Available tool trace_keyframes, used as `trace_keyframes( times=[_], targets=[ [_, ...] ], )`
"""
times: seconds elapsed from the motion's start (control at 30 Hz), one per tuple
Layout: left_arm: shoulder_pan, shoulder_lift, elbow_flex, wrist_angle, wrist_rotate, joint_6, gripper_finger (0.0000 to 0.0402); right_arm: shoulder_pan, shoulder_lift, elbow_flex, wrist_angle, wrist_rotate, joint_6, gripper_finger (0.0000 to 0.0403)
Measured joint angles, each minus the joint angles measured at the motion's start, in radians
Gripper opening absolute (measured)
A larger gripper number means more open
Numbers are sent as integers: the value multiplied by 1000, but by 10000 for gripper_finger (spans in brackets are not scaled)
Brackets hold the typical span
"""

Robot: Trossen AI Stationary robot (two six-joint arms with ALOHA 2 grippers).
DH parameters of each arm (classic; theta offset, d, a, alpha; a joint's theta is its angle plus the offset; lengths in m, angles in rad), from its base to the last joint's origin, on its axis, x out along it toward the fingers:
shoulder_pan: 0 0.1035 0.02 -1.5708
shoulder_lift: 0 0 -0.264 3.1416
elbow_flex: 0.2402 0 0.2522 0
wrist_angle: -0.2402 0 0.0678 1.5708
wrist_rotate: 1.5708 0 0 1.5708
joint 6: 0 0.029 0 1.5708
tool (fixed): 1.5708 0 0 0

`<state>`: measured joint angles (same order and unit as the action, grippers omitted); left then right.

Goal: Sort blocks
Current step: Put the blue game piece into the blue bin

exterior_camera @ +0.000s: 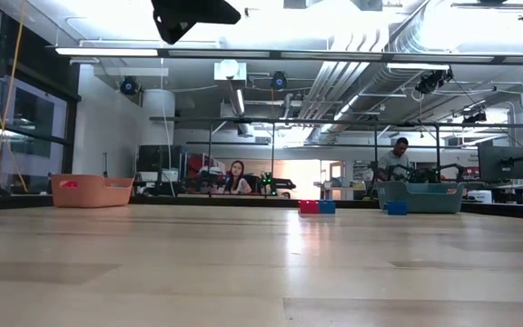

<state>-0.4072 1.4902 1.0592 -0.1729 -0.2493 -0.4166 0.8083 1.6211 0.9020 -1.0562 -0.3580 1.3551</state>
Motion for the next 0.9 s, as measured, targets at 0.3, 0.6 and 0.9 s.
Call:
trace_keyframes(
  times=[0.3, 0.6, 0.9],
  targets=[
    [0, 0, 0, -89, -20, 8, 195, 38, 0, 1, 479, 148, 196, 0],
    [1, 0, 0, -108, -53, 36, 195, -171, 1, 0, 481, 457, 157, 0],
    [-9, 0, 0, -177, -44, 25, 195, -319, -57, 46, 610, 427, -100, 0]
  ],
)
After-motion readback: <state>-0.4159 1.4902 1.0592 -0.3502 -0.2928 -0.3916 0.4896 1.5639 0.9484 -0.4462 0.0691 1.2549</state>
